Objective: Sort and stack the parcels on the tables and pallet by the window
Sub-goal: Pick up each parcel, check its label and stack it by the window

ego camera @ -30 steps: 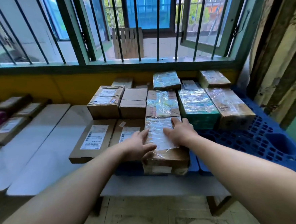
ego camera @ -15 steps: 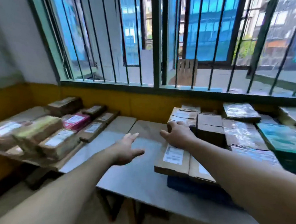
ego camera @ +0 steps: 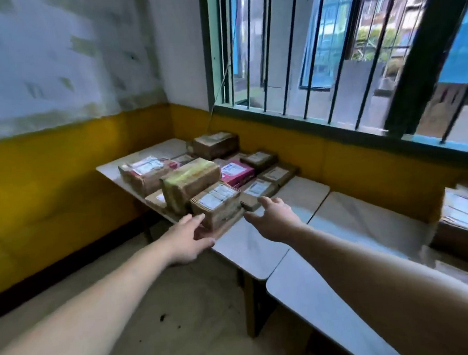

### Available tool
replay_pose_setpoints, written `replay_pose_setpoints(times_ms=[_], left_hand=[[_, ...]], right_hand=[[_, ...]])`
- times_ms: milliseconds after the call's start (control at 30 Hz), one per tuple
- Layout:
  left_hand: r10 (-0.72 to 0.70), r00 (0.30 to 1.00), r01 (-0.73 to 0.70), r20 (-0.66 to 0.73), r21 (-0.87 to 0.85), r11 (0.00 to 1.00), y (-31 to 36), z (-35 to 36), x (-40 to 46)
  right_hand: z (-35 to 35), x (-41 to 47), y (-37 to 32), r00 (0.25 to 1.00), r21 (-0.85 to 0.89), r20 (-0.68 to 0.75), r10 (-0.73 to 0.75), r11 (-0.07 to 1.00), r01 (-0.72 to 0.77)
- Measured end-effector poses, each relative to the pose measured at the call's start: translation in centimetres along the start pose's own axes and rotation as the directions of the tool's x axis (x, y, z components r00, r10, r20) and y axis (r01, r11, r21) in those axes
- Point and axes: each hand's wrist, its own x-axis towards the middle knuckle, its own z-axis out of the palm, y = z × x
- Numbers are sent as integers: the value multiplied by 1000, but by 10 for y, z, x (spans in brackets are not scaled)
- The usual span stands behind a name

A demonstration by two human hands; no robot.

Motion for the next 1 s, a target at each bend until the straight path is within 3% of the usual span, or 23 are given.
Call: replay_pose_setpoints(times_ms=[633, 833, 1000], left_hand=[[-162, 987, 162, -3, -67, 985, -125, -78, 228], [-68, 997, 69, 46, -15, 998, -172, -98, 311], [33, 985, -36, 171, 16, 999, -193, -105, 373]], right_hand=[[74, 286, -87, 989, 79, 147, 8, 997, -20], [109, 347, -111, 981, 110, 108, 163, 978, -175], [137, 374, -127, 947, 54, 29, 320, 946, -321]])
